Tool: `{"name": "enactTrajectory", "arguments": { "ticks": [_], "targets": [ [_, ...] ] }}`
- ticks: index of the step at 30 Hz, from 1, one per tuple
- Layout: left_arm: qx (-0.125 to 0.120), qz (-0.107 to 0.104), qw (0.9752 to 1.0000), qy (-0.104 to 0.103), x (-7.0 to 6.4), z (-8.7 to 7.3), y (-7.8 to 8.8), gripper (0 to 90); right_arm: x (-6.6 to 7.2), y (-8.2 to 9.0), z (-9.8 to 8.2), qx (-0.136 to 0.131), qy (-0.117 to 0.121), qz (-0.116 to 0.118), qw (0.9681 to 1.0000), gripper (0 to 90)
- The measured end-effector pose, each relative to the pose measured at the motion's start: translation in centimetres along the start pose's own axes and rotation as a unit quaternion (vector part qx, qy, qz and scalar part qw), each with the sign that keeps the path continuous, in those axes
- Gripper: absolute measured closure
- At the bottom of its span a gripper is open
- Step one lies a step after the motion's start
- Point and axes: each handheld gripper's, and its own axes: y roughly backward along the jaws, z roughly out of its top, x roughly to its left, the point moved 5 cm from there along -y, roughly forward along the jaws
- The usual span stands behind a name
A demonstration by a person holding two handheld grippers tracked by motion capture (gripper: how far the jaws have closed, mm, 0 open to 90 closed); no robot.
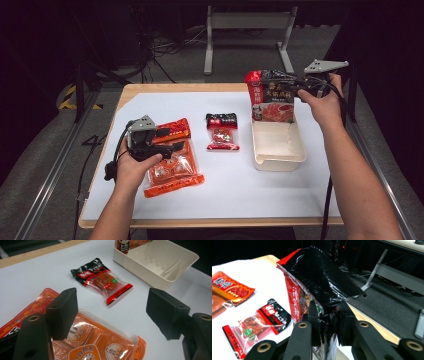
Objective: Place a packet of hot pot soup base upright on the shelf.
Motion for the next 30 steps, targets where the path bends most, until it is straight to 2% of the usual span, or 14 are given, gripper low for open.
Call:
{"name": "enactTrajectory", "arguments": {
  "ticks": [2,6,9,12,18,25,30],
  "targets": [
    [0.001,-0.002,1.0000,0.000,0.0,0.0,0.0,26.2,0.3,-0.3,-0.4,0.011,0.004,0.000,0.9999,75.2],
    [-0.002,-0.001,1.0000,0.002,0.1,0.0,0.1,26.2,0.3,-0.8,-1.1,0.007,-0.012,0.005,0.9999,73.8],
    [-0.001,-0.001,1.0000,0.003,0.2,-0.1,0.1,26.2,0.2,-1.4,-2.3,0.029,-0.016,0.003,0.9995,73.4],
    [-0.001,0.001,1.0000,0.001,0.3,-0.1,0.1,26.1,-0.1,-1.2,-2.8,0.016,-0.042,0.006,0.9990,73.0],
    [0.000,-0.002,1.0000,0.009,0.3,-0.1,-0.1,26.2,-0.6,-0.7,-3.9,0.021,-0.048,-0.002,0.9986,73.8],
    [0.002,-0.001,1.0000,0.004,0.4,-0.1,-0.1,26.2,-1.3,-0.3,-5.4,0.023,-0.062,-0.010,0.9977,75.9],
    [0.003,-0.001,1.0000,0.004,0.4,-0.1,-0.1,26.2,-1.3,-0.3,-5.6,0.017,-0.067,-0.010,0.9976,76.0]
  ]
}}
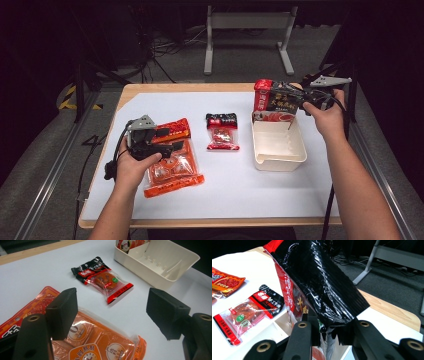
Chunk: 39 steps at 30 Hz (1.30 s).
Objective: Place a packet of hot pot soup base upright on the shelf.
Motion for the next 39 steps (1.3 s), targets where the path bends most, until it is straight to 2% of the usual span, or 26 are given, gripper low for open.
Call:
{"name": "enactTrajectory", "arguments": {
  "ticks": [9,16,20,26,27,29,33,39],
  "targets": [
    [0.000,-0.001,1.0000,0.010,0.0,-0.1,0.0,26.1,0.1,0.0,0.0,0.001,-0.002,-0.004,1.0000,75.2],
    [0.001,-0.002,1.0000,0.008,0.1,-0.1,0.1,26.1,0.2,0.1,0.1,0.003,-0.006,-0.006,1.0000,72.3],
    [0.001,0.000,1.0000,0.006,0.2,-0.1,0.1,26.1,0.3,0.3,0.3,-0.009,-0.021,-0.004,0.9997,61.2],
    [-0.006,0.004,0.9999,0.008,0.8,0.1,0.3,26.1,0.7,1.3,0.9,-0.033,-0.023,-0.007,0.9992,39.9],
    [-0.006,0.001,0.9999,0.010,0.8,0.1,0.3,26.1,0.8,1.6,1.0,-0.038,-0.028,-0.005,0.9989,38.5],
    [-0.007,0.006,0.9999,0.005,1.0,0.2,0.4,26.1,1.0,2.2,1.2,-0.046,-0.027,-0.005,0.9986,36.1],
    [-0.007,0.008,0.9999,0.009,1.1,0.2,0.5,26.1,1.4,3.2,1.6,-0.056,-0.026,-0.005,0.9981,33.5],
    [-0.010,0.009,0.9998,0.013,1.5,0.3,0.7,26.1,1.2,4.9,1.9,-0.077,-0.022,-0.016,0.9967,31.9]
  ]
}}
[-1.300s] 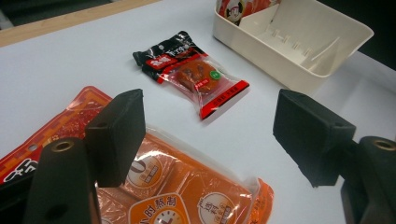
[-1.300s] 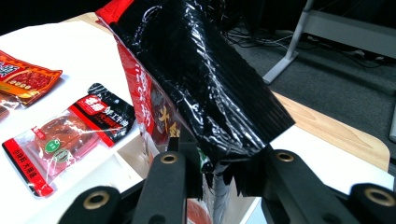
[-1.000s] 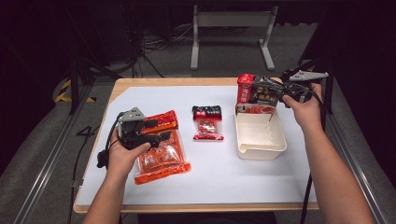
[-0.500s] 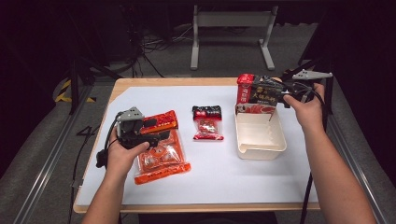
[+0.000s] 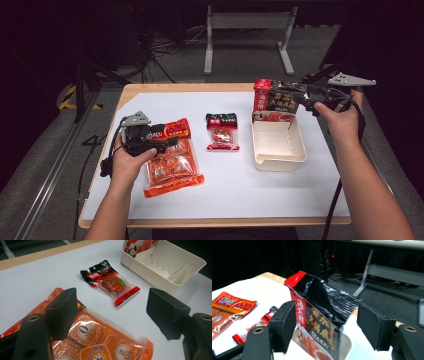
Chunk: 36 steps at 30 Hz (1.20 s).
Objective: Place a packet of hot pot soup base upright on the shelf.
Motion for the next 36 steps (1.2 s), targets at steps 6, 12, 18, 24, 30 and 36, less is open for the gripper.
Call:
{"name": "enactTrajectory", "arguments": {
  "ticks": [6,12,18,24,30,36],
  "targets": [
    [-0.003,0.008,1.0000,0.001,0.4,0.0,0.2,26.1,0.5,1.9,0.6,-0.013,0.018,0.001,0.9998,30.2],
    [-0.002,0.012,0.9999,0.004,0.9,-0.1,0.4,26.1,2.4,3.4,1.2,-0.019,0.037,0.022,0.9989,28.6],
    [-0.008,0.019,0.9998,0.008,1.4,-0.1,0.9,26.1,5.1,4.4,0.9,0.005,0.058,0.059,0.9965,27.1],
    [-0.011,0.024,0.9996,0.013,2.0,-0.2,1.4,26.1,7.5,5.1,0.1,0.016,0.058,0.076,0.9953,27.0],
    [-0.012,0.035,0.9991,0.019,2.6,-0.4,1.7,26.1,9.2,5.4,-0.7,0.007,0.058,0.094,0.9939,26.7],
    [-0.019,0.055,0.9982,0.012,3.3,-0.5,1.9,28.2,10.6,5.6,-1.2,-0.014,0.055,0.114,0.9919,26.7]
  ]
}}
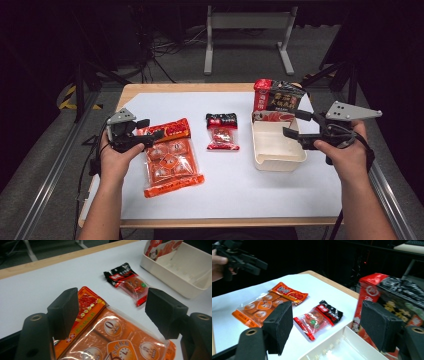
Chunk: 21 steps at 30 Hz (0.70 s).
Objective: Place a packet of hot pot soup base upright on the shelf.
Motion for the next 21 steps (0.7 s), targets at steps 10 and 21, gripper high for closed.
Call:
{"name": "enactTrajectory", "arguments": {
  "ticks": [10,21],
  "targets": [
    [-0.008,0.021,0.9997,0.011,1.4,-0.4,0.3,28.2,1.8,-1.5,-1.6,0.010,0.004,0.021,0.9997,27.6],
    [-0.013,0.047,0.9986,0.018,2.7,-0.9,0.5,29.3,2.4,-1.8,-2.2,0.019,0.004,0.028,0.9994,27.5]
  ]
}}
